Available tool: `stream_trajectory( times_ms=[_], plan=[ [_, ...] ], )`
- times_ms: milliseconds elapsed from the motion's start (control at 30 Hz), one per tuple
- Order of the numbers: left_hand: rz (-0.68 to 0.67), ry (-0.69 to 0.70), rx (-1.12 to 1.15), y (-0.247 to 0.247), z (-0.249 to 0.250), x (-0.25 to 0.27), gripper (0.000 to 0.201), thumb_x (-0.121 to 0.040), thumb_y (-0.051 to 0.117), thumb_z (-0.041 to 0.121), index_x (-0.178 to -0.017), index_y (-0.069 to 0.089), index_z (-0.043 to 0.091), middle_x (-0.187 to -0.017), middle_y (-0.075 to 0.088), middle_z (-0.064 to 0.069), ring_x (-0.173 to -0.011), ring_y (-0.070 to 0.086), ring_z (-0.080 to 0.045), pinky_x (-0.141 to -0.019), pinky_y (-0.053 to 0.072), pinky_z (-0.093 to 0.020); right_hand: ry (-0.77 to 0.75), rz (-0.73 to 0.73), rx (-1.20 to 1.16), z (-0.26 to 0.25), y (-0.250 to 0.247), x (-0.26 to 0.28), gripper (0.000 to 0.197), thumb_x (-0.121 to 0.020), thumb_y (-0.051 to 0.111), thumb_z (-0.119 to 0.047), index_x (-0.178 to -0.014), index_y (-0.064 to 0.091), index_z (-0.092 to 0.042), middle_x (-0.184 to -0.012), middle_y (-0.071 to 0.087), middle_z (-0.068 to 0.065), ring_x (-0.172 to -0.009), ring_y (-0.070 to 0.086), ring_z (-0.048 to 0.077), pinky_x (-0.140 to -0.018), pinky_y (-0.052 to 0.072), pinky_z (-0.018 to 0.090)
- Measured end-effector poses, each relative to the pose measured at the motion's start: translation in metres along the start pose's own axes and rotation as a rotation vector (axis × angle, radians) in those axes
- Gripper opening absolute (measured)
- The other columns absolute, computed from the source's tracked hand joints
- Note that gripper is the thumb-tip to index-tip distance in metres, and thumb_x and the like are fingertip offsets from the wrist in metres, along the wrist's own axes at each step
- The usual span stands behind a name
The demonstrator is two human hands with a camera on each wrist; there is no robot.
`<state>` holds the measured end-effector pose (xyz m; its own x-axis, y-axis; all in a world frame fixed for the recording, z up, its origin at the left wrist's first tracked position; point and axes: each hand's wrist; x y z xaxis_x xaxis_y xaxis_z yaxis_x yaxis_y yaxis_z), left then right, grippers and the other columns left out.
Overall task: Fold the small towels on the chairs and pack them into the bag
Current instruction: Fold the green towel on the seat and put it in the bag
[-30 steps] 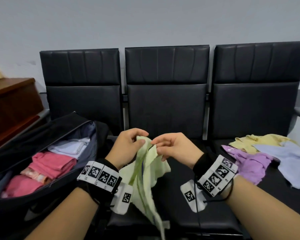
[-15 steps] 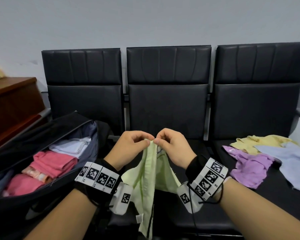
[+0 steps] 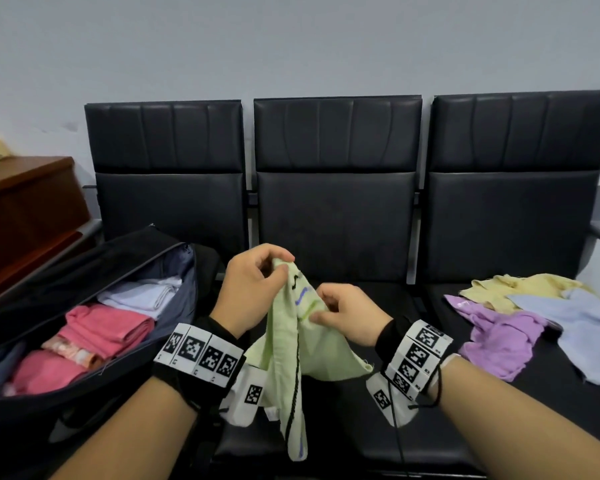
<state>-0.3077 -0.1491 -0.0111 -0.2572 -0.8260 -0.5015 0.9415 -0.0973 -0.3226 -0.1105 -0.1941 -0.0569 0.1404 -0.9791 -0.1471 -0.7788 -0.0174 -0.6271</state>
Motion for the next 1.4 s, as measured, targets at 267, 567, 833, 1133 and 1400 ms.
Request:
stream_trajectory(
  times_ms=[267, 567, 833, 1133, 1400],
  plan=[
    [0.259, 0.075, 0.023, -0.037, 0.011, -0.018, 0.022, -0.09, 0.057, 0.001, -0.092, 0.07, 0.019, -0.085, 0.07, 0.011, -0.079, 0.065, -0.002, -0.073, 0.049, -0.014, 0.161, -0.184, 0.338, 0.041, -0.007, 0.014, 0.012, -0.082, 0.071, -0.03, -0.073, 0.065, -0.025, -0.072, 0.065, -0.006, -0.071, 0.061, 0.01, -0.069, 0.051, 0.034],
    [0.251, 0.065, -0.295, -0.078, -0.011, -0.036, 0.025, -0.092, 0.052, 0.004, -0.097, 0.066, 0.023, -0.092, 0.066, 0.01, -0.081, 0.059, -0.001, -0.073, 0.042, -0.02, -0.002, 0.04, 0.654, 0.041, -0.049, 0.011, 0.021, -0.092, 0.063, -0.036, -0.088, 0.072, -0.018, -0.101, 0.057, -0.005, -0.106, 0.046, 0.015, -0.093, 0.04, 0.037],
    [0.242, 0.011, -0.472, -0.096, -0.018, -0.042, 0.024, -0.091, 0.054, 0.004, -0.104, 0.067, 0.02, -0.087, 0.064, 0.009, -0.072, 0.056, -0.002, -0.066, 0.04, -0.015, -0.053, 0.272, 0.593, 0.019, -0.088, 0.008, 0.017, -0.096, 0.061, -0.018, -0.097, 0.074, -0.008, -0.094, 0.051, -0.002, -0.09, 0.052, 0.017, -0.086, 0.046, 0.034],
    [0.21, 0.051, -0.609, -0.095, -0.022, -0.037, 0.026, -0.089, 0.052, 0.0, -0.104, 0.07, 0.009, -0.1, 0.068, -0.003, -0.094, 0.06, -0.018, -0.086, 0.045, -0.029, -0.124, 0.473, 0.414, 0.003, -0.106, 0.016, 0.015, -0.089, 0.069, -0.007, -0.1, 0.077, -0.013, -0.085, 0.048, -0.005, -0.078, 0.052, 0.005, -0.072, 0.037, 0.009],
    [0.336, 0.12, -0.546, -0.097, -0.017, -0.034, 0.021, -0.085, 0.054, 0.002, -0.092, 0.068, 0.017, -0.083, 0.063, 0.011, -0.076, 0.056, -0.008, -0.072, 0.042, -0.024, -0.04, 0.402, 0.268, -0.016, -0.123, 0.02, 0.024, -0.083, 0.072, -0.004, -0.095, 0.074, -0.025, -0.089, 0.061, -0.006, -0.077, 0.056, 0.004, -0.073, 0.041, 0.016]
  ],
)
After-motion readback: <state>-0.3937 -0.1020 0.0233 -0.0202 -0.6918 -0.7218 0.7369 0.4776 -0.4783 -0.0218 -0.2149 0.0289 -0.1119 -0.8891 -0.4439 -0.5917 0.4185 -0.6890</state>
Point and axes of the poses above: each hand's wrist, its own x-axis away from the middle knuckle, its own y-axis out of the palm, z = x × y
